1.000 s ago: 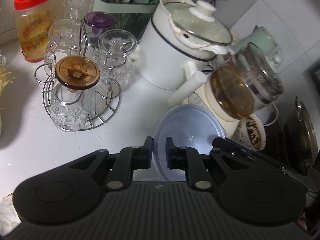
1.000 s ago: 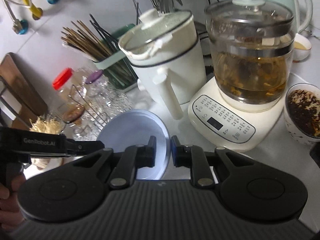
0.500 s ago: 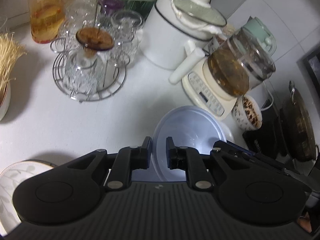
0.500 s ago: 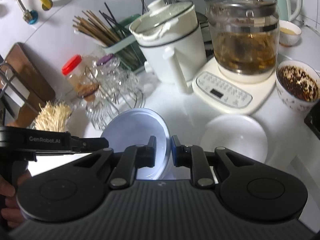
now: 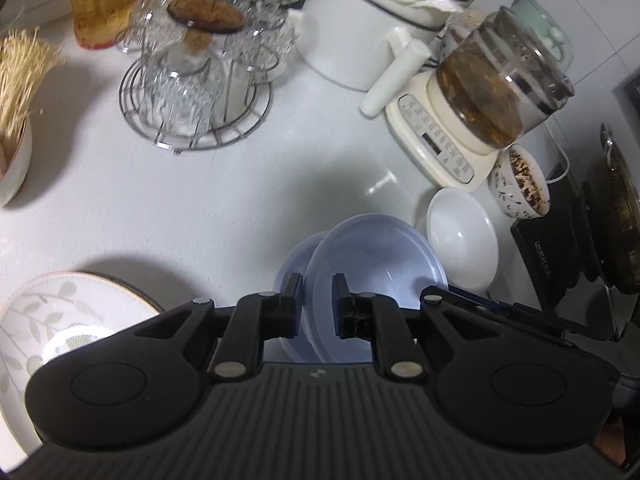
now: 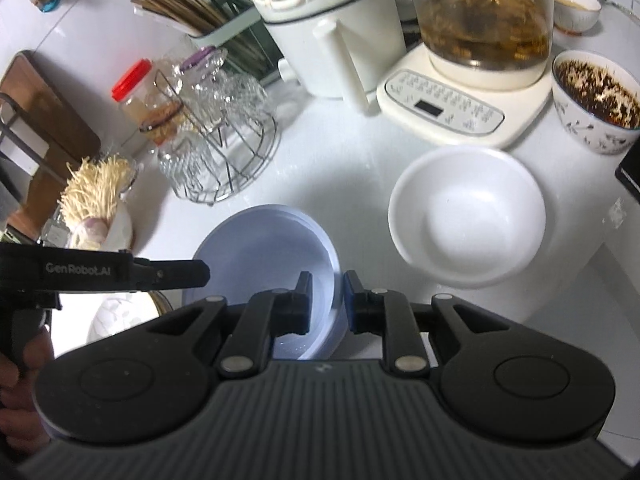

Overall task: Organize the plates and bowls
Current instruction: 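Lower the blue bowl into the other blue bowl and open the left gripper, then move the left gripper to the white ceramic bowl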

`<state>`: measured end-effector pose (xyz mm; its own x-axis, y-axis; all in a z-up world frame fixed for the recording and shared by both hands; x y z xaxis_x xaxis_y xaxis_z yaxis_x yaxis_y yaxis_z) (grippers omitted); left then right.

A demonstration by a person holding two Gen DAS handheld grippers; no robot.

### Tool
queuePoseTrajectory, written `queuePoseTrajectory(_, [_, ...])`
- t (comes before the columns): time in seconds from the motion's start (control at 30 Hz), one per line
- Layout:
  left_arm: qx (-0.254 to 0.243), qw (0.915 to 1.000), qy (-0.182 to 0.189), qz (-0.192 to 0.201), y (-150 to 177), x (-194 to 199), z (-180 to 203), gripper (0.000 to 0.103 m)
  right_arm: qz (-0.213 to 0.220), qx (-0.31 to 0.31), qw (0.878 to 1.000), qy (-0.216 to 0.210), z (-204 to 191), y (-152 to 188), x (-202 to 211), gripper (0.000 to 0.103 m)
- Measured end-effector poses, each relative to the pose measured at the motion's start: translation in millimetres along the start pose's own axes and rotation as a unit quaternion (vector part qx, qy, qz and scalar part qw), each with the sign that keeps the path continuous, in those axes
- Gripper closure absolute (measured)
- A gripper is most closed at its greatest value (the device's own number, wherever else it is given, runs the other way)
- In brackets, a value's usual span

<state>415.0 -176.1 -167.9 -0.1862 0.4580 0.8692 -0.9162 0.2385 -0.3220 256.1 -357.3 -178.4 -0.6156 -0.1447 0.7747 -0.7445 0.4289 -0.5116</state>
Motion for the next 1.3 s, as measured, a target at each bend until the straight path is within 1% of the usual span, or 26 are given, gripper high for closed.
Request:
queuePoseTrajectory(0.17, [0.002, 1.0, -0.003, 0.0, 1, 0, 1, 0.086, -0.002, 0.001, 1.0, -0.005, 1, -2, 0, 0.082])
queuePoseTrajectory(0.2, [0.0, 1.0, -0.004, -0.001, 0, 0, 2, 0.082, 0.0, 0.003, 1.0, -0.006, 1, -4, 0, 0.082])
queuePoseTrajectory(0.23, [-0.004, 1.0, -0.002, -0.006, -1, 1, 3, 0.072, 0.002, 0.005, 1.0, -0.006, 0, -5, 1, 0.079])
queuePoseTrajectory(0.27, [-0.01, 0.9999, -0.004, -0.009, -1, 3, 4, 0.061, 0.002, 0.008, 1.0, -0.005, 0, -7, 1, 0.072])
queuePoseTrajectory(0.3, [-0.013, 0.9999, -0.008, 0.0, -1, 9, 4, 0.059, 0.005, 0.011, 1.0, -0.004, -1, -8, 3, 0.054])
queuePoseTrajectory(0.33, [-0.014, 0.9998, -0.011, 0.01, 0, 14, 3, 0.058, 0.012, 0.013, 1.0, -0.005, -2, -10, 6, 0.045])
queuePoseTrajectory(0.5, [-0.019, 0.9992, -0.009, 0.034, -5, 38, 5, 0.058, 0.046, 0.028, 0.999, -0.001, -7, -19, 22, 0.046])
queuePoseTrajectory(0.63, [-0.033, 0.9976, 0.001, 0.061, -11, 56, 17, 0.058, 0.077, 0.039, 0.996, 0.007, -12, -26, 42, 0.046])
queuePoseTrajectory(0.9, [-0.102, 0.9895, -0.001, 0.102, -14, 79, 62, 0.058, 0.133, 0.052, 0.989, 0.026, -16, -31, 81, 0.046])
queuePoseTrajectory(1.0, [-0.109, 0.9883, 0.008, 0.106, -14, 80, 72, 0.058, 0.147, 0.049, 0.987, 0.035, -12, -32, 91, 0.046])
queuePoseTrajectory(1.13, [-0.111, 0.9878, 0.01, 0.109, -14, 77, 81, 0.058, 0.159, 0.045, 0.985, 0.042, -3, -32, 98, 0.046])
queuePoseTrajectory(1.3, [-0.111, 0.9881, 0.02, 0.105, -13, 66, 95, 0.057, 0.164, 0.038, 0.984, 0.05, 13, -30, 105, 0.046])
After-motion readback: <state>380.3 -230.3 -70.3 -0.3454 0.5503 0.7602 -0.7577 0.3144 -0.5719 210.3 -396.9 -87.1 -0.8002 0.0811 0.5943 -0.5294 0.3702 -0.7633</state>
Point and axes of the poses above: each gripper's, at about its wrist camera, not at the fingertips, and x roughly against the way its jaws point, z to its right, y to its underside, the point moved 2 cm from there along -x, roughly the way its jaws point, and after that the axes turned 2 degrees about x, right-handed, at the moved point
